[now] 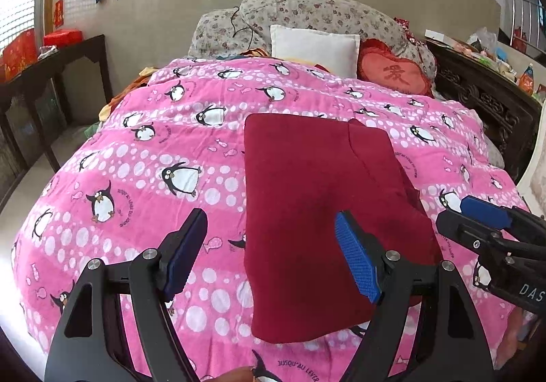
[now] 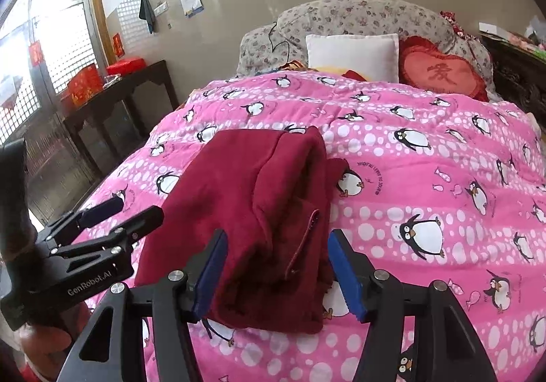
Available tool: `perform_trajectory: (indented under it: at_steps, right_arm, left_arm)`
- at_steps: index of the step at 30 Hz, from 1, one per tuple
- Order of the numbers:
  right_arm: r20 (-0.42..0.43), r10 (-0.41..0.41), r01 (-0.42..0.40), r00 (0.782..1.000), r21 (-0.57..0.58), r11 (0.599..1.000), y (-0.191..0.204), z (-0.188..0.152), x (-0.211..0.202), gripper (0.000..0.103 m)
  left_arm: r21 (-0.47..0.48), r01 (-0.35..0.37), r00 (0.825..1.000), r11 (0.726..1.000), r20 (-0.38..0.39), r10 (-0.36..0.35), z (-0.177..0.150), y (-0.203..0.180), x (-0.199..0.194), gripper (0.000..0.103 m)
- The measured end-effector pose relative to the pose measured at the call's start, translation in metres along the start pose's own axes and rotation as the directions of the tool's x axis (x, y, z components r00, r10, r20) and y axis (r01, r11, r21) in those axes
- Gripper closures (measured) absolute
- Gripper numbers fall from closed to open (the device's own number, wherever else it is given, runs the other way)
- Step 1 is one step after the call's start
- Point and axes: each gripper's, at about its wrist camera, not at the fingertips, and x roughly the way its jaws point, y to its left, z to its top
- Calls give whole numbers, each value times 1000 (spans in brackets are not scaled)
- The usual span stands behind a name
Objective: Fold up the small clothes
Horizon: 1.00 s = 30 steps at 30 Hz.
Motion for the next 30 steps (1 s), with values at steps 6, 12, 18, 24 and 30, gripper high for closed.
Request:
perform_trajectory:
  at_steps: [6,12,18,24,30]
  right_arm:
    - [-6,15,-15,1000,-5,1000,6,-1,3,42]
    - [-4,18,-18,1000,-13,1000,11,0,5,42]
    - [-3,18,-18,1000,-8,1000,13,2,8,41]
    - [-14,18,-18,1000,-10,1000,14,2,11,41]
    - [-16,19,-19,1000,-13,1000,16,1,13,41]
  left_arm:
    - [2,-3,1000,1000,1,3,-1,0,1,25]
    - [2,-4,1000,1000,0,4,0,1,2,25]
    - [5,-5,1000,1000,1,5,-1,2,3,25]
    - [1,-5,1000,1000,-6,6,0,2,4,25]
    - [1,-7,1000,1000,-9,7,0,1,6,25]
